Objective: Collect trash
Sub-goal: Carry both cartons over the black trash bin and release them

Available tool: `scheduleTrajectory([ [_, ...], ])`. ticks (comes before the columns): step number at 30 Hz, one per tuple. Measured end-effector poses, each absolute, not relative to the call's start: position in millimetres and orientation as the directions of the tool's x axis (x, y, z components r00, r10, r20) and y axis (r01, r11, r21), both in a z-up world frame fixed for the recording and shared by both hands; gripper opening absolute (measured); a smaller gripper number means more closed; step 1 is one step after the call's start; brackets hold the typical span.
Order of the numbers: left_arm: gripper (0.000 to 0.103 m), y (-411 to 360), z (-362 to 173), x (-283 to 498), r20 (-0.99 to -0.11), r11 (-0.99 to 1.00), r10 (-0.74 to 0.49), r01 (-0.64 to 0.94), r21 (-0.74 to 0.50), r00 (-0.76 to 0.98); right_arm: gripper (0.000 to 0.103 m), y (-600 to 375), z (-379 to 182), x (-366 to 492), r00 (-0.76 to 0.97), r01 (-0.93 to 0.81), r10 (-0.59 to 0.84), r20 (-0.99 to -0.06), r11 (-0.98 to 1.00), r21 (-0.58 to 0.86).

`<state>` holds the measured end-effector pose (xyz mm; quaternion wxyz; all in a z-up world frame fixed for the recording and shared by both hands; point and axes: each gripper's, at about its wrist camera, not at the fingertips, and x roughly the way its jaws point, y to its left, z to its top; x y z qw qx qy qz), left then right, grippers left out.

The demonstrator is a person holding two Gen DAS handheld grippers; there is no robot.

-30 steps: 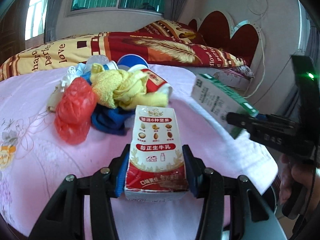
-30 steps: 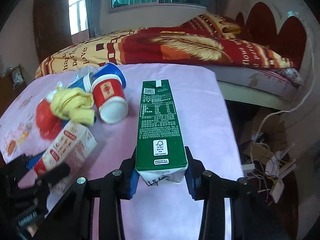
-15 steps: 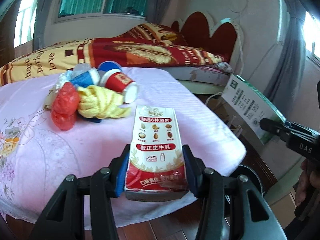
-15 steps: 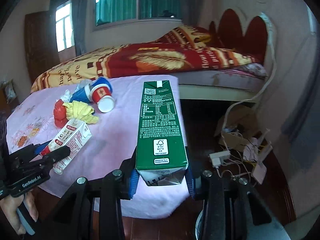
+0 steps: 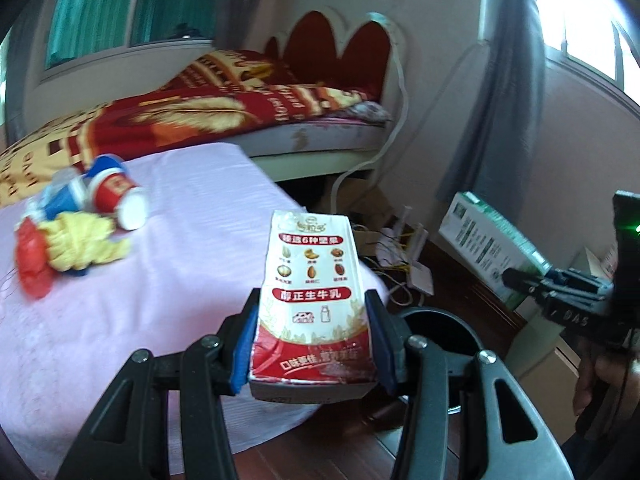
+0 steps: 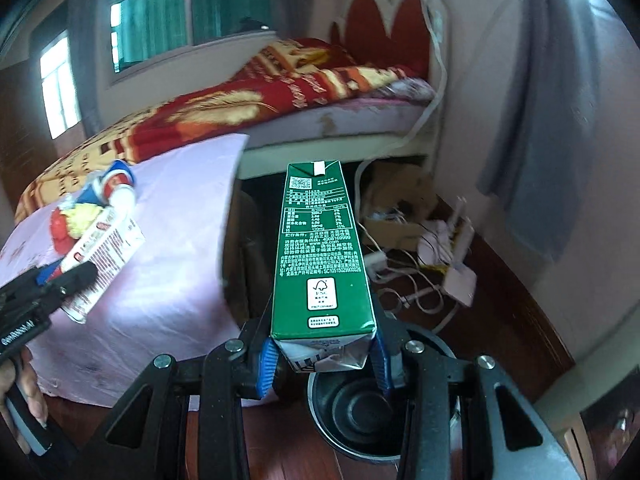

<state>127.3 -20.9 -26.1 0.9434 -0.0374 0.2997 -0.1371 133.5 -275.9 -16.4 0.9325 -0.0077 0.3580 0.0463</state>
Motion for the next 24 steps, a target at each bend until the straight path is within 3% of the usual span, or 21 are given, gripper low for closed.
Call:
scheduleTrajectory([
  [11, 0.050, -105.7, -33.1, 126.2, -0.576, 0.890, -0.435, 0.428, -0.156, 0.692, 0.041, -339.6, -40.0, 109.8, 0.715, -0.005, 0.019, -0.699, 1.000, 0.022],
  [24, 0.050, -168.0, -95.4, 141.6, -0.704, 0.826, -0.503, 0.518, -0.222, 0.502, 0.041, -372.2, -91.9, 103.3, 0.637, -0.052, 0.049, -0.770, 0.998, 0.020],
])
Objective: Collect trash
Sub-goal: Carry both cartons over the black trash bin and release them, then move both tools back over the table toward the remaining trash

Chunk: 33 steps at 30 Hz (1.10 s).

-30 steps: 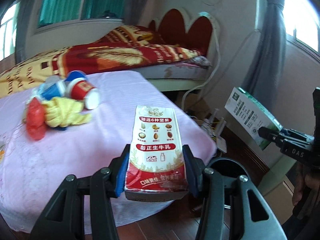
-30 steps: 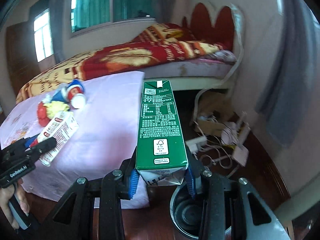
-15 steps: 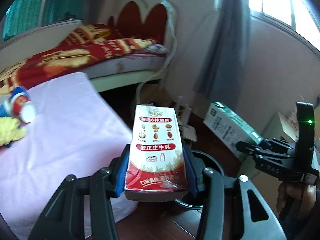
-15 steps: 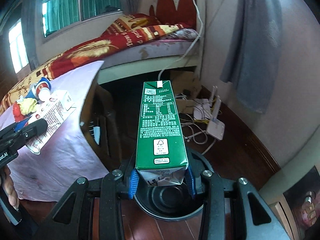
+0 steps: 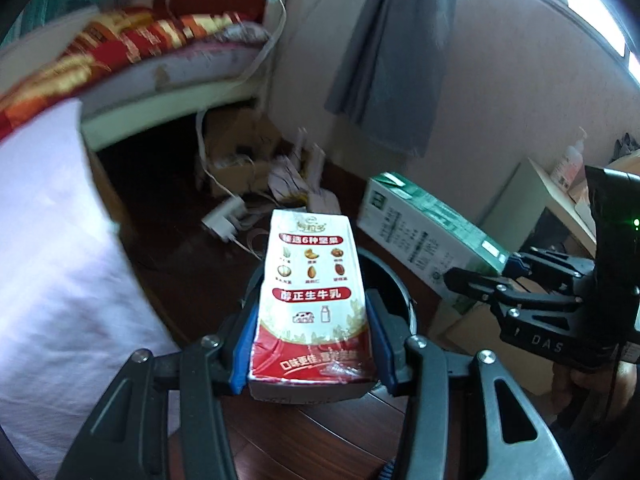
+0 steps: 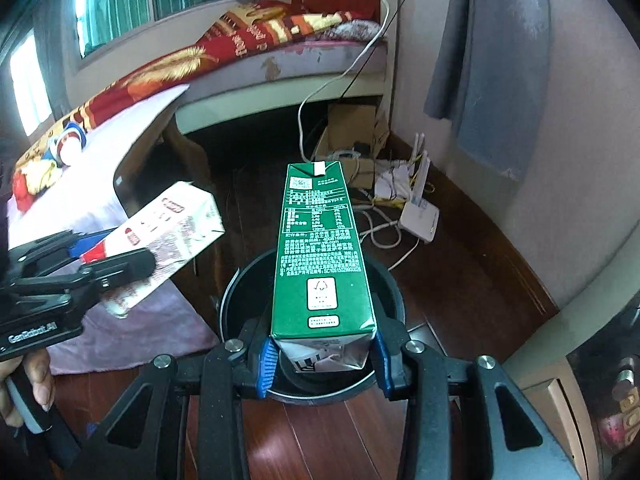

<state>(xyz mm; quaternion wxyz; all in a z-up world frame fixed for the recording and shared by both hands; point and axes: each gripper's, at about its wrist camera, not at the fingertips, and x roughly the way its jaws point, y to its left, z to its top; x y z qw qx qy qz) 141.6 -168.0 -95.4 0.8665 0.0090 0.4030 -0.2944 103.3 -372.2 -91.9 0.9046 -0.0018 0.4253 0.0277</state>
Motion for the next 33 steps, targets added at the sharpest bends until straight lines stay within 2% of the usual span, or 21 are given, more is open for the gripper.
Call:
scheduleTrajectory([
  [4, 0.050, -181.0, -114.2, 150.7, -0.741, 0.817, -0.499, 0.529, -0.229, 0.450, 0.042, -382.8, -119.3, 115.0, 0.590, -0.072, 0.078, -0.804, 0.996, 0.044],
  [6, 0.051, -184.1, -125.2, 161.9, -0.755, 0.799, -0.527, 0.531, -0.282, 0.391, 0.042, -386.2, -131.5, 121.9, 0.566, -0.076, 0.101, -0.818, 0.995, 0.071],
  [8, 0.055, -187.8, -136.5, 170.8, -0.781, 0.812, -0.508, 0.503, -0.294, 0.364, 0.049, -391.1, -151.3, 134.7, 0.516, -0.086, 0.128, -0.847, 0.991, 0.098],
  [9, 0.075, -187.7, -138.2, 171.0, -0.786, 0.823, -0.492, 0.495, -0.279, 0.374, 0.063, -393.4, -158.0, 136.6, 0.507, -0.064, 0.090, -0.857, 0.996, 0.067],
  [10, 0.085, -186.9, -138.3, 169.5, -0.793, 0.838, -0.464, 0.487, -0.247, 0.395, 0.100, -397.4, -164.3, 138.0, 0.503, -0.041, 0.052, -0.863, 0.999, 0.036],
  [11, 0.097, -184.5, -137.2, 168.5, -0.798, 0.850, -0.441, 0.475, -0.226, 0.411, 0.103, -404.8, -167.8, 137.3, 0.506, -0.007, 0.022, -0.862, 1.000, 0.022],
  [18, 0.100, -156.5, -110.6, 143.4, -0.738, 0.921, -0.335, 0.369, -0.125, 0.586, 0.103, -416.2, -146.6, 133.6, 0.544, 0.096, -0.059, -0.837, 0.995, -0.007],
  [33, 0.100, -143.9, -78.1, 139.4, -0.682, 0.930, -0.327, 0.351, -0.109, 0.654, 0.103, -369.0, -93.8, 129.4, 0.628, 0.022, -0.031, -0.777, 1.000, -0.022],
])
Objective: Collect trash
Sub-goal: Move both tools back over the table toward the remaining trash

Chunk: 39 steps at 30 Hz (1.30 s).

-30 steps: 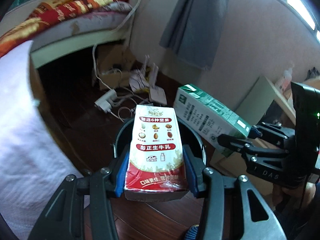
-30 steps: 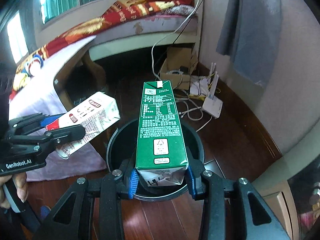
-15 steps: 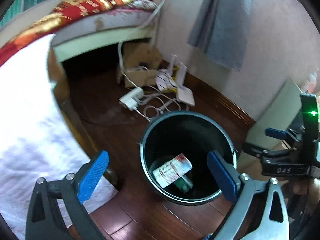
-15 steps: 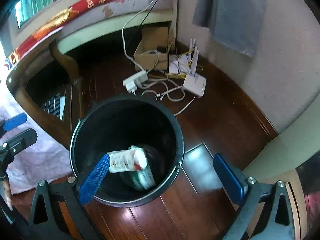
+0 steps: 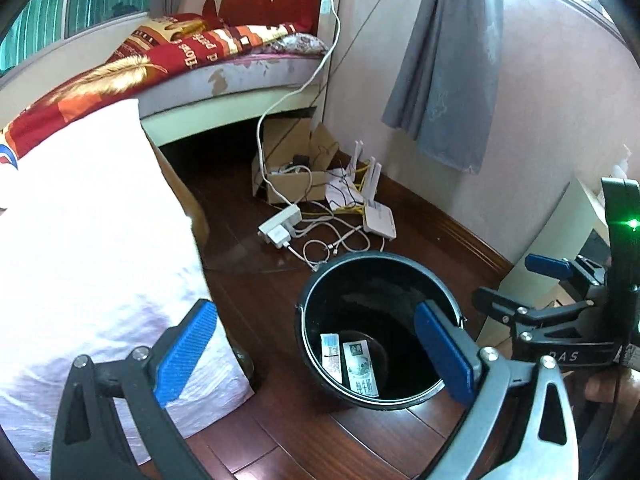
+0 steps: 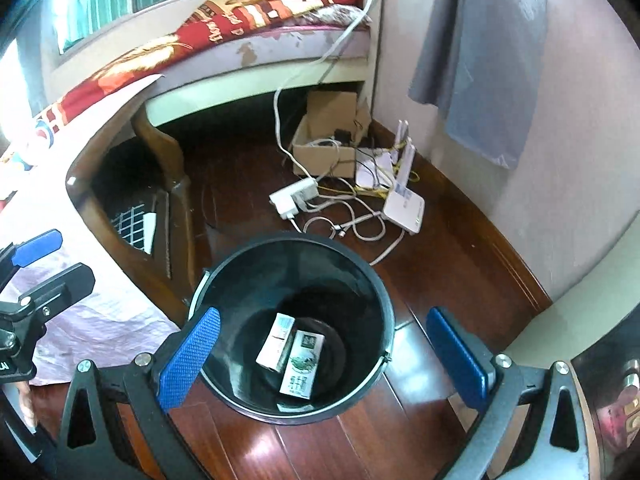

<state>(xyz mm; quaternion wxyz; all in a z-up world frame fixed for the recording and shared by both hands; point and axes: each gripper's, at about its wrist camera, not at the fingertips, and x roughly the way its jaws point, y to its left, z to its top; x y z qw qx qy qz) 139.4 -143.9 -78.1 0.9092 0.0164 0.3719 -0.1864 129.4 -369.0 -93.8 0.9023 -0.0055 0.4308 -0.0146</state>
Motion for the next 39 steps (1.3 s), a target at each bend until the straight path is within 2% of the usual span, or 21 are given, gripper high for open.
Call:
scheduleTrajectory([
  [18, 0.102, -76.6, -26.9, 123.3, -0.588, 0.968, -0.237, 0.237, -0.078, 0.773, 0.103, -296.9, -42.7, 145.3, 0.714, -0.111, 0.065, -0.697, 0.994, -0.022],
  [34, 0.102, 76.1, -14.1, 97.5, -0.536, 0.993, 0.012, -0.071, -0.091, 0.844, 0.103, -149.5, -21.6, 171.0, 0.712, -0.366, 0.284, -0.642, 0.931, 0.006],
  [39, 0.098, 122.9, -18.1, 89.6, -0.543, 0.984, 0.083, -0.154, -0.085, 0.836, 0.103, -101.2, -13.6, 174.1, 0.704, -0.424, 0.334, -0.627, 0.906, 0.007],
])
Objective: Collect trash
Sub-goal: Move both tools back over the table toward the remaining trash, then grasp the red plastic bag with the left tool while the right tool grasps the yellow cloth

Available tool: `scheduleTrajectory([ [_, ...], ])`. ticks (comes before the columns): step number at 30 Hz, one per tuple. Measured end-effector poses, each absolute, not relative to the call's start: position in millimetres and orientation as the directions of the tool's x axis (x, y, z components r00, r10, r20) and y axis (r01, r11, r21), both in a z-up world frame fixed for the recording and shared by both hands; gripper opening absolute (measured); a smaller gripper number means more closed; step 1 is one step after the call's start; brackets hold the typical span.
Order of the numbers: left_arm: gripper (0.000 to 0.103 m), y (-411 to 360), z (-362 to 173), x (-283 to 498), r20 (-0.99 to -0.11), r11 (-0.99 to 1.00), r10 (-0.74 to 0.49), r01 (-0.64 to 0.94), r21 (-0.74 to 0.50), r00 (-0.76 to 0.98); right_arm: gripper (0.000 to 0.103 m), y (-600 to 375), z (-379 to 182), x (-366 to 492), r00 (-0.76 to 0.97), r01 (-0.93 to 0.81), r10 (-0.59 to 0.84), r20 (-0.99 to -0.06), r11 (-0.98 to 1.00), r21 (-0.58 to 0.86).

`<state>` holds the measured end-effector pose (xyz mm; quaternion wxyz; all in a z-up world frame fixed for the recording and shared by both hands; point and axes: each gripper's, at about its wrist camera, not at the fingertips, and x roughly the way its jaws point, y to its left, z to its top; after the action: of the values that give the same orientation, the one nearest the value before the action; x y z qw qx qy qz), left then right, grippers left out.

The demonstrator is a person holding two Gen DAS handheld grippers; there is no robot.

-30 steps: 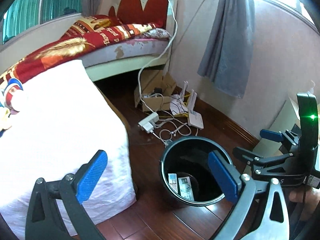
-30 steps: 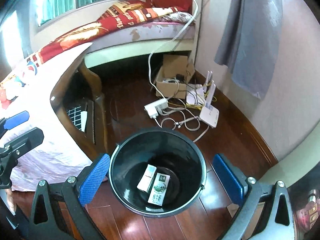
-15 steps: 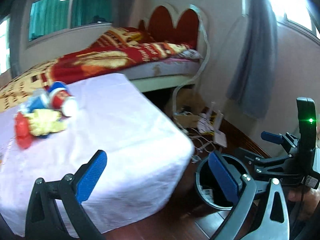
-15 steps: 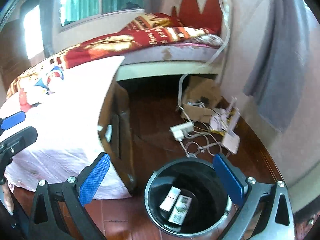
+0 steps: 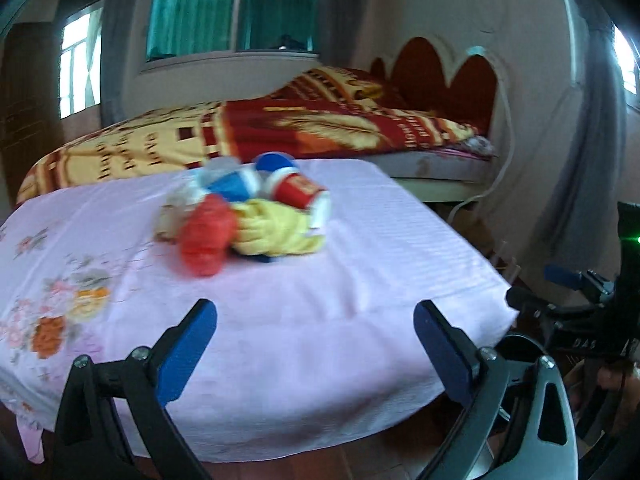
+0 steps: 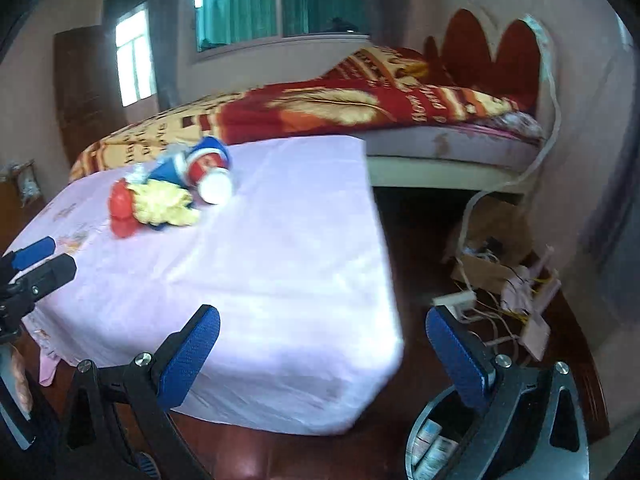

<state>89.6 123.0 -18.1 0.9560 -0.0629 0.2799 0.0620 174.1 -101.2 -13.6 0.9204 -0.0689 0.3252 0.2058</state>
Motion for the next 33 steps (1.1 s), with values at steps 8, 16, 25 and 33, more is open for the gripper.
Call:
scheduleTrajectory([
  [8, 0.088, 183.7, -28.1, 94.0, -0.570, 0.968, 0.145, -0.234, -0.085, 0.809, 0.103, -32.9, -0.2, 184.8, 0.668, -0.518, 0.425, -0.612, 0.855, 0.028],
  [16, 0.083, 218.1, -37.0, 127.9, -0.591, 0.961, 0.148, -0.255, -0.102, 0.793, 0.097, 21.0, -6.3, 225.4, 0.597, -0.584, 0.474, -0.648, 0.810, 0.054],
  [25, 0.074, 235.3, -52.0, 173.9, -0.638, 0.966, 0.102, -0.228, -0.119, 0.764, 0.074, 79.1, -31.4, 262.1, 0.470, -0.700, 0.523, -0.711, 0.712, 0.061],
  [33, 0.053, 247.7, -59.8, 190.0, -0.651, 0.961, 0.008, -0.186, -0.205, 0.759, 0.045, 124.8, -45.4, 285.3, 0.318, -0.805, 0.607, -0.728, 0.579, 0.131],
])
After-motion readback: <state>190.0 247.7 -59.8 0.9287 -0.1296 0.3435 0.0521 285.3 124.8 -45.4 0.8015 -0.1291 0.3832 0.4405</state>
